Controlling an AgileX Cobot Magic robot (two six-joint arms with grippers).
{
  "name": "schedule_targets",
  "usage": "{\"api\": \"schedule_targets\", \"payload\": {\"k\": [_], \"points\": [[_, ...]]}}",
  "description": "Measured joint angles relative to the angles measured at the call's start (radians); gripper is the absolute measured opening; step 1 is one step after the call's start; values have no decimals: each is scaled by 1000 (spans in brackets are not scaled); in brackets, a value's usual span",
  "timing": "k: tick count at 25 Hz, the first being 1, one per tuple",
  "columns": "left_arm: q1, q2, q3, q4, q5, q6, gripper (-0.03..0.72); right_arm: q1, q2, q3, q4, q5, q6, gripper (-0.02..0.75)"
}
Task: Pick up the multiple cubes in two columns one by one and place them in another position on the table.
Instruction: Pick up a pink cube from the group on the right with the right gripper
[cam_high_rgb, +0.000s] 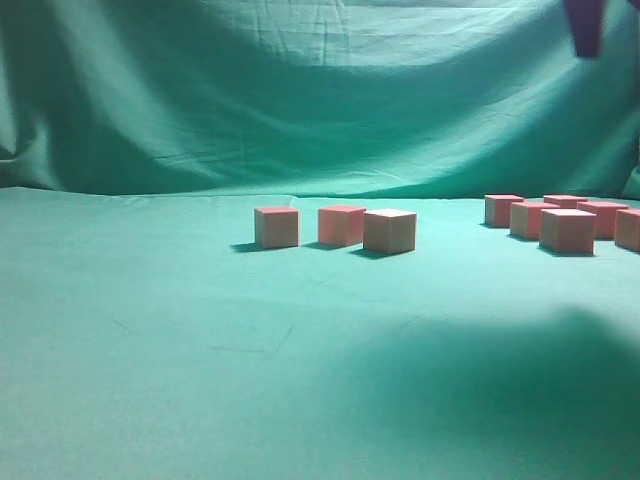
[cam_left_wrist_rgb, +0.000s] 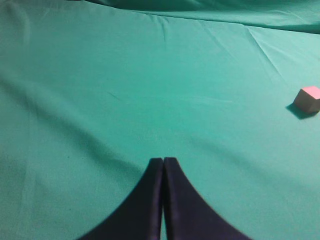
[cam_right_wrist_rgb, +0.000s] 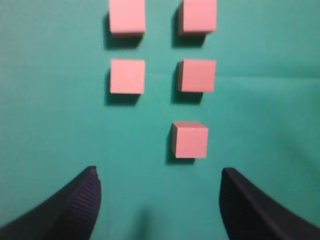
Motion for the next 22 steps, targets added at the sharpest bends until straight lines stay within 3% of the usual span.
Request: {"api": "schedule_targets", "payload": {"k": [10,21,22], "points": [[0,0,0,0,0,0,0,-149,-16,323,40,-232,-21,460],[0,0,0,0,0,0,0,-168,102,342,64,-378,-88,460],[0,0,0,0,0,0,0,-168,112,342,64,-387,-88,398]]}}
